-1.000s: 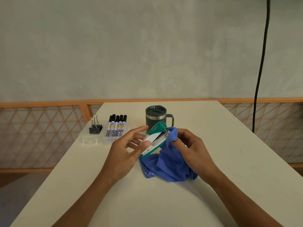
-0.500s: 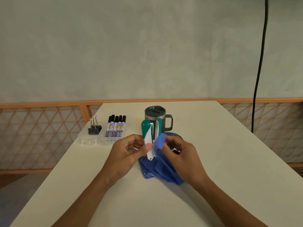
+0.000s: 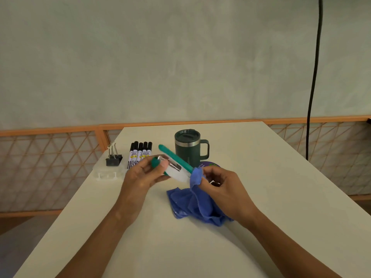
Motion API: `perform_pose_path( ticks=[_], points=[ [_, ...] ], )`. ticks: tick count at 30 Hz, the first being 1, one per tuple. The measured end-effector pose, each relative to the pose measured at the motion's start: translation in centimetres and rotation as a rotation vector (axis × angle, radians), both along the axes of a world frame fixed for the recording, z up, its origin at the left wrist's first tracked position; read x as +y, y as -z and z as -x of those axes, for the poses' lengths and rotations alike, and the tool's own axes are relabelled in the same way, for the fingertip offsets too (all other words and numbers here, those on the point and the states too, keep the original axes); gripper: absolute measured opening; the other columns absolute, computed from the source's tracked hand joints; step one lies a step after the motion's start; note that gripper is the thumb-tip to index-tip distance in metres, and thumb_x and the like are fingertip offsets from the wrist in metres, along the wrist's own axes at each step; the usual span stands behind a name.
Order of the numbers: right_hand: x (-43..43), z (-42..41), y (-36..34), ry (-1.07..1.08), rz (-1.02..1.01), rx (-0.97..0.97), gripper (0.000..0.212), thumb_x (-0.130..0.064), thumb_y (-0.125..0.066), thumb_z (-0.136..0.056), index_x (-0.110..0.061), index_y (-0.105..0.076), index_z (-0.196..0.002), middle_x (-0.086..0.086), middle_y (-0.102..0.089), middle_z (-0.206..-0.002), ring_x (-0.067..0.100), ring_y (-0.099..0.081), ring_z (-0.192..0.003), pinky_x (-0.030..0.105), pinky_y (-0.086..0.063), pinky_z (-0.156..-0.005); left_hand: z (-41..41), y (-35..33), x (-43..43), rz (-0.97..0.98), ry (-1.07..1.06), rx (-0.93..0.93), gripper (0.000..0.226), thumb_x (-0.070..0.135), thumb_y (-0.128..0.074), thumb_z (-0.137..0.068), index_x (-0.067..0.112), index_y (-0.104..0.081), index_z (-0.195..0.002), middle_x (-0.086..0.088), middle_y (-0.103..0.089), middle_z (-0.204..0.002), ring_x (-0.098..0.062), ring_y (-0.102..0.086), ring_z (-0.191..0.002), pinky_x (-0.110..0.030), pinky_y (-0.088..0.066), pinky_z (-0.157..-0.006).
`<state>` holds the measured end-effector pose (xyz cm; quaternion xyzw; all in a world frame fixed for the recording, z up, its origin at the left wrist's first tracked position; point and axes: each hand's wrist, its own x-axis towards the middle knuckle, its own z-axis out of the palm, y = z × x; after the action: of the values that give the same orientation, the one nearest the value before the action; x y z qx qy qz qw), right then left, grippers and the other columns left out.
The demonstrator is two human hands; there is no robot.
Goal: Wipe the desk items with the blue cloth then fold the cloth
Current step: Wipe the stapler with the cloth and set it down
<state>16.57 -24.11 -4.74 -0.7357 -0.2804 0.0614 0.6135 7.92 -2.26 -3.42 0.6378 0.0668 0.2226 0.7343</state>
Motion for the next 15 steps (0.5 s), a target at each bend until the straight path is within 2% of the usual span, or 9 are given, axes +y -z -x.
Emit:
perform_pose_path(
  ticks=[2,5,7,10,13,15],
  points=[
    [-0.3,-0.1,-0.4,0.029,-0.050,0.015,0.018,-0.044,-0.076,-0.092,-0.028,-0.078,-0.101,-0.010,-0.078,-0.095,0.009,-0.070,-0.085,0.021,-0.057,-0.080,0.0,0.0,0.8,-0.003,-0.029,-0.008,0.034,0.030,-0.079,-0.083,0.012,-0.077,-0.111,-0.009,-0.082,-0.110,-0.024,-0.077,-0.110,-0.029,-0.064,-0.091],
    [-0.3,-0.2,-0.8,0.093,-0.129,0.044,0.038,-0.061,-0.073,-0.082,-0.027,-0.078,-0.100,-0.009,-0.078,-0.095,0.011,-0.072,-0.089,0.023,-0.059,-0.081,0.0,0.2,0.9,-0.103,0.045,0.068,0.040,0.028,-0.082,-0.082,0.007,-0.077,-0.116,-0.010,-0.081,-0.113,-0.026,-0.077,-0.112,-0.027,-0.063,-0.091],
    [-0.3,-0.3,-0.9,0.112,-0.179,0.092,0.036,-0.056,-0.074,-0.085,-0.025,-0.079,-0.101,-0.007,-0.078,-0.097,0.017,-0.074,-0.095,0.032,-0.063,-0.085,0.1,0.2,0.4,-0.180,0.104,0.115,0.042,0.028,-0.081,-0.083,0.008,-0.076,-0.120,-0.006,-0.082,-0.113,-0.022,-0.078,-0.110,-0.026,-0.063,-0.089],
    [-0.3,-0.3,-0.9,0.101,-0.208,0.142,0.023,-0.042,-0.072,-0.096,-0.022,-0.079,-0.103,-0.003,-0.079,-0.099,0.022,-0.075,-0.096,0.041,-0.064,-0.087,0.4,-0.2,0.0,-0.243,0.167,0.165,0.043,0.039,-0.072,-0.089,0.018,-0.073,-0.127,0.000,-0.083,-0.110,-0.017,-0.077,-0.109,-0.030,-0.064,-0.086],
    [-0.1,0.1,-1.0,0.094,-0.191,0.143,0.020,-0.041,-0.071,-0.097,-0.024,-0.080,-0.103,-0.006,-0.080,-0.097,0.016,-0.075,-0.094,0.035,-0.064,-0.085,0.6,-0.3,0.2,-0.344,0.190,0.213,0.039,0.048,-0.066,-0.094,0.021,-0.078,-0.120,-0.001,-0.082,-0.110,-0.022,-0.076,-0.110,-0.040,-0.064,-0.092],
    [0.0,0.2,-1.0,0.090,-0.187,0.154,0.018,-0.042,-0.072,-0.097,-0.027,-0.081,-0.103,-0.008,-0.080,-0.097,0.013,-0.075,-0.093,0.031,-0.063,-0.083,0.7,-0.2,0.4,-0.427,0.215,0.225,0.033,0.048,-0.066,-0.095,0.023,-0.082,-0.111,0.000,-0.082,-0.108,-0.019,-0.075,-0.107,-0.036,-0.062,-0.087]
  ],
)
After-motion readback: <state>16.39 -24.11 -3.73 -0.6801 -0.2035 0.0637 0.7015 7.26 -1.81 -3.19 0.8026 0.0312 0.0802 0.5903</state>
